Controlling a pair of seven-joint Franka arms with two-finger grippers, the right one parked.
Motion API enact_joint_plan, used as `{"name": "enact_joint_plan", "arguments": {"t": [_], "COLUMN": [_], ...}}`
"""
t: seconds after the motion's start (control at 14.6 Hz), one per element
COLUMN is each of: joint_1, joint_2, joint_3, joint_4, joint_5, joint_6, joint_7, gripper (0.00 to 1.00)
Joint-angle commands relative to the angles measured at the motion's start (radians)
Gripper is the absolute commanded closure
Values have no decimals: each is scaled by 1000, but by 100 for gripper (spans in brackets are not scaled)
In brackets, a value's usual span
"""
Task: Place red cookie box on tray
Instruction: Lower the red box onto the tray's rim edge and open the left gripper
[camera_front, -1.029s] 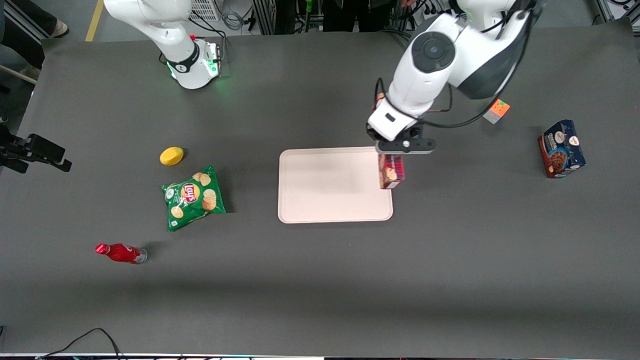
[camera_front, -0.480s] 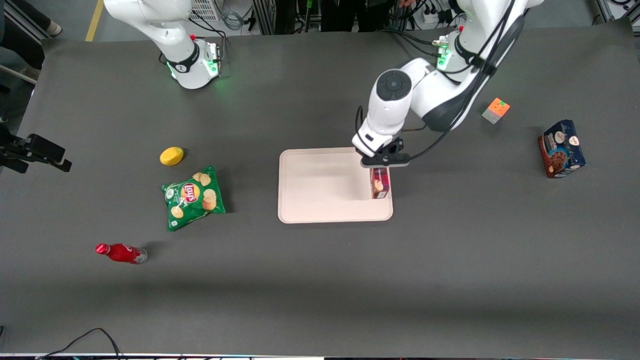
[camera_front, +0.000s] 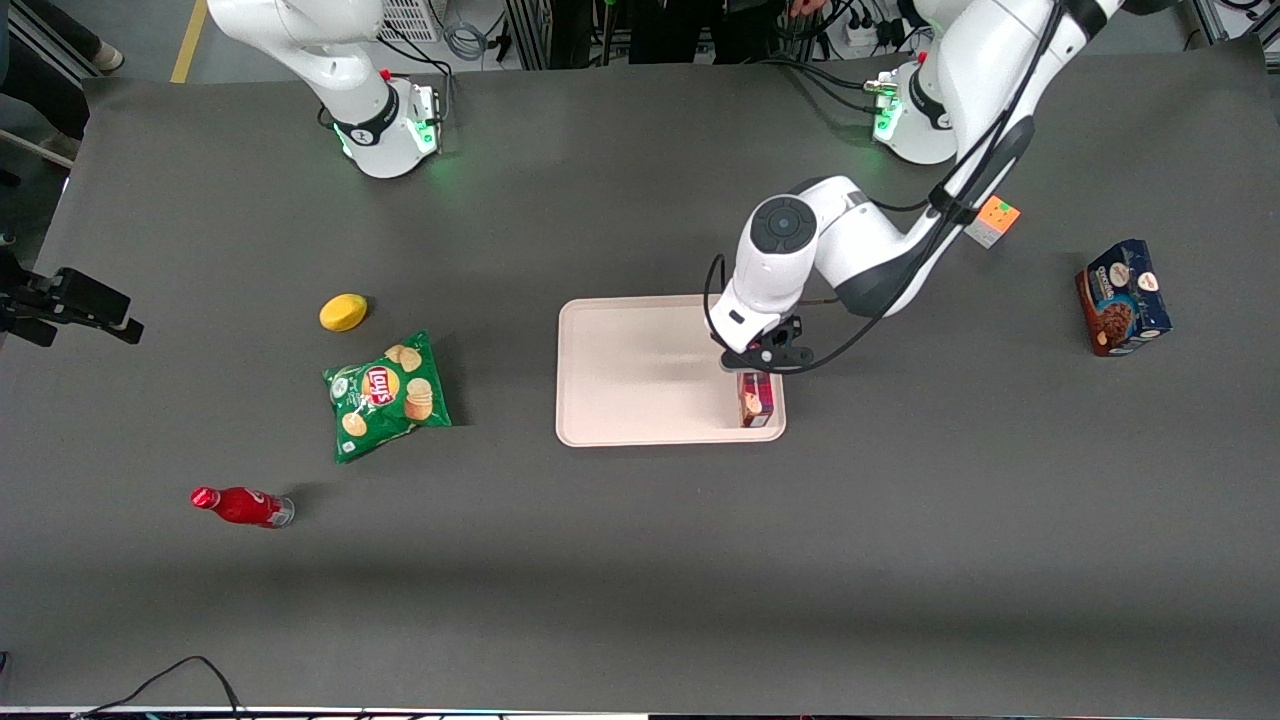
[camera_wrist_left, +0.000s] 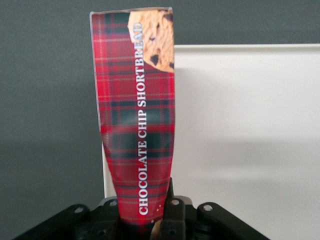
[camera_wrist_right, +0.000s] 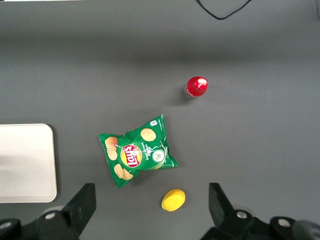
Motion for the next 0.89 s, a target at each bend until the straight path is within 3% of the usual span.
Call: {"name": "enact_joint_plan", "arguments": {"t": [0.0, 0.27, 0.55, 0.62, 0.75, 0.82], "joint_1": [-4, -5, -7, -7, -7, -7], "joint_2": [57, 104, 123, 124, 124, 124], "joint_3": [1, 12, 12, 14, 14, 14], "joint_4": [46, 55, 64, 64, 66, 66], "joint_5": [86, 169, 174, 174, 173, 173], "joint_6": [-5, 24, 23, 23, 24, 23], "joint_7": [-56, -111, -117, -117, -117, -117], "gripper": [87, 87, 82, 73, 24, 10]}}
